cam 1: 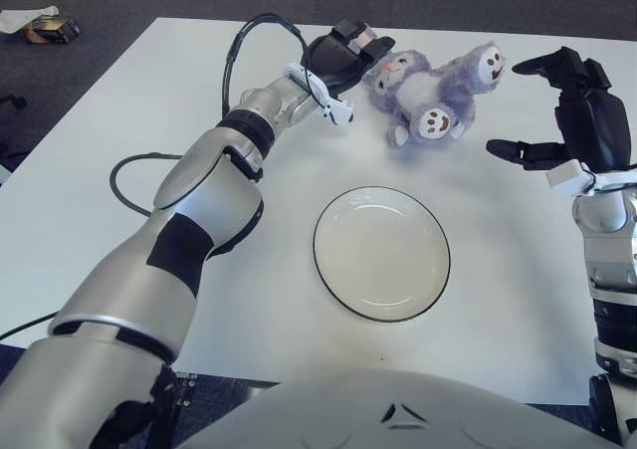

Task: Put the doll into the plate.

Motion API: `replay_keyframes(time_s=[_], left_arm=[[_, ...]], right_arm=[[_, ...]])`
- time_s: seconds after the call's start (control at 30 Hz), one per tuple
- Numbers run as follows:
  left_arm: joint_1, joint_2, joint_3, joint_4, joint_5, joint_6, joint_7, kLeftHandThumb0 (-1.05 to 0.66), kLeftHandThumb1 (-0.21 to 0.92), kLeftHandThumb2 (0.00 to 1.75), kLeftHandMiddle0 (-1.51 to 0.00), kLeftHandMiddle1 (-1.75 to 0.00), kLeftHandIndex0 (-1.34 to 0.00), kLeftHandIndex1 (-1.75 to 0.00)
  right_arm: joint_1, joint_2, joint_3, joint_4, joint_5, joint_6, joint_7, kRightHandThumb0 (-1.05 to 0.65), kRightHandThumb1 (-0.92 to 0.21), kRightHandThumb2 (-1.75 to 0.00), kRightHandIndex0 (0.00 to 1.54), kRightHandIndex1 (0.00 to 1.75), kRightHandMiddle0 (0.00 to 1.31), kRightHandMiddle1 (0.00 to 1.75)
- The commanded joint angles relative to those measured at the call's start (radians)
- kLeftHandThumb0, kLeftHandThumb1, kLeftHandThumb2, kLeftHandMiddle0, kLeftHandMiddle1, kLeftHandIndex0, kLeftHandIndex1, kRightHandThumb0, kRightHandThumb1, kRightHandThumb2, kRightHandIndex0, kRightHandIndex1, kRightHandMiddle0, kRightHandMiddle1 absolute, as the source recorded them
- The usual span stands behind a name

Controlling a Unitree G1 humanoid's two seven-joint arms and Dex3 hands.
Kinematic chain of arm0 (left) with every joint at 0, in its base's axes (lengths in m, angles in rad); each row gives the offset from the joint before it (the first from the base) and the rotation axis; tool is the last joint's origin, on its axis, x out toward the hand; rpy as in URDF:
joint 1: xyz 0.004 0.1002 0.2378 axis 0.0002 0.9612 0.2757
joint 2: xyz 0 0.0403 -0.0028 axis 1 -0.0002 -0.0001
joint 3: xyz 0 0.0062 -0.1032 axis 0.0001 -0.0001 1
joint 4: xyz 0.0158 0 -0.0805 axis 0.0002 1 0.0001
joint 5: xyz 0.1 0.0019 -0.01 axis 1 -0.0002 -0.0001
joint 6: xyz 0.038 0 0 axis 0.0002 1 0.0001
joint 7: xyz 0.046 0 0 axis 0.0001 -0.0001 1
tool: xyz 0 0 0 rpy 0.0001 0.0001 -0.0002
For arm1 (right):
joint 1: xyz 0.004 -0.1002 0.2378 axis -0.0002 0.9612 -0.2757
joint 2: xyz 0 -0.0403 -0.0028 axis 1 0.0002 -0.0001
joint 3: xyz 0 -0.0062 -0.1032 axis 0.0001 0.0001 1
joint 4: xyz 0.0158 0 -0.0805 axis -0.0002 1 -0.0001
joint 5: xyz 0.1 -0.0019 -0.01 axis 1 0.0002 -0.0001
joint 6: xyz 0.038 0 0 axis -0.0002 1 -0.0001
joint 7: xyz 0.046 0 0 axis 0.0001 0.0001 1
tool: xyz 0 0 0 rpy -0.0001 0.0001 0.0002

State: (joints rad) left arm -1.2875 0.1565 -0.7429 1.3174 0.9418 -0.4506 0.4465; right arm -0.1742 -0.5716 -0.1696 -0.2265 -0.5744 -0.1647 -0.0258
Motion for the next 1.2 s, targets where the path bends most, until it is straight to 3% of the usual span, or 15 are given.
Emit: replay_keyframes(time_s=[0.0, 0.13, 0.4, 0.63, 0.9, 1.17], left_arm=[[0.009, 0.006, -0.001, -0.002, -0.003, 0.001, 0.010, -0.85, 0.58, 0.55, -0.05, -0.42, 0.00, -0.35], [0.008, 0.005, -0.002, -0.003, -0.003, 0.003, 0.008, -0.89, 0.60, 0.53, -0.03, -0.45, 0.00, -0.35], [0.010, 0.003, -0.007, -0.001, 0.001, 0.015, 0.008, -0.88, 0.60, 0.52, -0.02, -0.48, 0.00, -0.34], [0.010, -0.003, 0.000, -0.001, -0.009, 0.028, -0.025, -0.87, 0.59, 0.52, -0.03, -0.50, 0.00, -0.36], [0.010, -0.003, 0.001, -0.003, -0.011, 0.037, -0.049, -0.87, 0.58, 0.53, -0.02, -0.56, 0.00, -0.36], [0.010, -0.003, -0.004, -0.001, -0.005, 0.046, -0.054, -0.82, 0.59, 0.54, 0.00, -0.57, 0.00, -0.35]], right_arm=[[-0.032, -0.032, 0.013, 0.003, -0.037, 0.004, 0.009, -0.82, -0.46, -0.66, 0.01, 0.50, 0.00, 0.73], [-0.064, -0.053, 0.032, 0.020, -0.065, 0.003, 0.022, -0.74, -0.40, -0.72, 0.04, 0.50, 0.00, 0.72], [-0.154, -0.090, 0.092, 0.060, -0.106, -0.007, 0.060, -0.75, -0.40, -0.76, 0.04, 0.48, 0.00, 0.73], [-0.223, -0.116, 0.135, 0.131, -0.158, -0.043, 0.029, -0.79, -0.47, -0.70, 0.11, 0.43, 0.00, 0.73], [-0.369, -0.154, 0.212, 0.248, -0.193, -0.106, 0.050, -0.84, -0.59, -0.59, 0.11, 0.40, 0.00, 0.68], [-0.427, -0.177, 0.255, 0.299, -0.193, -0.171, 0.060, -0.87, -0.69, -0.51, 0.09, 0.38, 0.00, 0.68]])
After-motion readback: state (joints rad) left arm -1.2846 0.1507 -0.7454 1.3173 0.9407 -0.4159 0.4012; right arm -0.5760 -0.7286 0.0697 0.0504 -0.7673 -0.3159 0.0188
